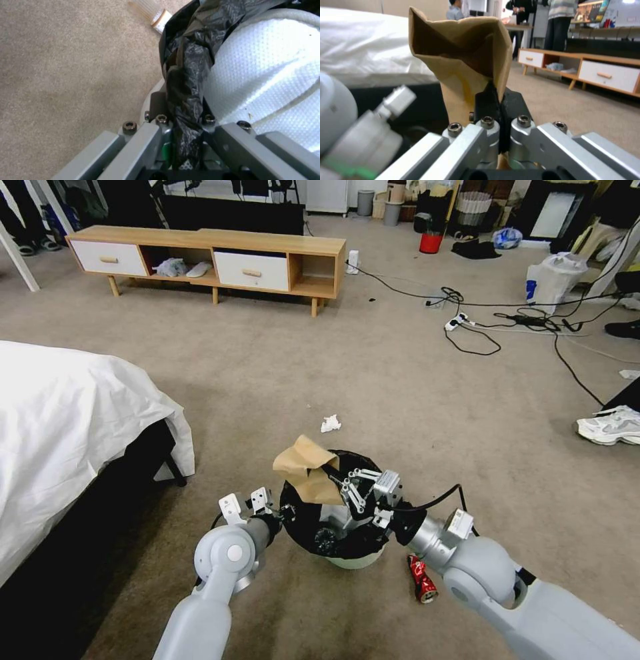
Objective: Pick up the trash bin, then pick up the garbage from the floor and place it into the trash bin.
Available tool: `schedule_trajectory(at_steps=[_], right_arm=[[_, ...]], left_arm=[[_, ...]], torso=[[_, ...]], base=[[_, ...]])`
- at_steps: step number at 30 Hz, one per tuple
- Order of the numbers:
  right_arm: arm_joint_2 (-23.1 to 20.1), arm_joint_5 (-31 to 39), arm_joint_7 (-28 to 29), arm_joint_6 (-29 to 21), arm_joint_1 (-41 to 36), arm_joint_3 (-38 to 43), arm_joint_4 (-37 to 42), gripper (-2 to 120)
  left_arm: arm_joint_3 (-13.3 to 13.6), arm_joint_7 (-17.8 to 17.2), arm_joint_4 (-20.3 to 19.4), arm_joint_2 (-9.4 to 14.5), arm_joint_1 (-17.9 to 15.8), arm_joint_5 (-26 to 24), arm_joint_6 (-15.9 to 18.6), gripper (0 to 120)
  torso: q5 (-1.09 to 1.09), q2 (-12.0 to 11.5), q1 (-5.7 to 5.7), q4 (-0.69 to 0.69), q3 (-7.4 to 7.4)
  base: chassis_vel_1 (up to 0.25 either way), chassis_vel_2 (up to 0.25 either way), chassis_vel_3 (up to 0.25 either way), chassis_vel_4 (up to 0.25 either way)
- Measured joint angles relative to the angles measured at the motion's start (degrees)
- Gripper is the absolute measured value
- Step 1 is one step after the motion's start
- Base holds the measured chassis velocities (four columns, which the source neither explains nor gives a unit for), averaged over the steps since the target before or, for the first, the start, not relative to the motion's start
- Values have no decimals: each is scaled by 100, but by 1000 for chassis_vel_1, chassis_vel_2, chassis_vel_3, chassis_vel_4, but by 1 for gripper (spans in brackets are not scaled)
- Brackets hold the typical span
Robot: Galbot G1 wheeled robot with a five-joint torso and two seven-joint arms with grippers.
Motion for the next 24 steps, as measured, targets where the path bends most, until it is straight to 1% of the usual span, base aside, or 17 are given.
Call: schedule_trajectory(at_steps=[10, 15, 20, 22, 23, 24], right_arm=[[82, -105, -13, 35, -13, -110, -270, 0], [129, -141, 90, 15, 14, -172, -383, 0], [142, -158, 122, 2, 15, -172, -443, 0], [166, -161, 147, -13, 26, -173, -491, 7], [175, -162, 160, -21, 32, -176, -509, 12], [175, -162, 160, -21, 32, -176, -509, 12]], left_arm=[[-15, -23, -111, 56, 63, -54, 2, 2], [2, -41, -165, 85, 43, -110, 3, 2], [-2, -52, -195, 70, 69, -134, 3, 2], [4, -64, -208, 56, 76, -155, 3, 2], [9, -86, -216, 52, 74, -179, 3, 2], [9, -86, -216, 52, 74, -179, 3, 2]], torso=[[0, 0, 0, 0, 0], [0, 0, 0, 0, 0], [0, 0, 0, 0, 0], [0, 0, 0, 0, 0], [0, 0, 0, 0, 0], [0, 0, 0, 0, 0]], base=[[0, 0, 0, 0], [0, 0, 0, 0], [0, 0, 0, 0], [0, 0, 0, 0], [0, 0, 0, 0], [0, 0, 0, 0]])
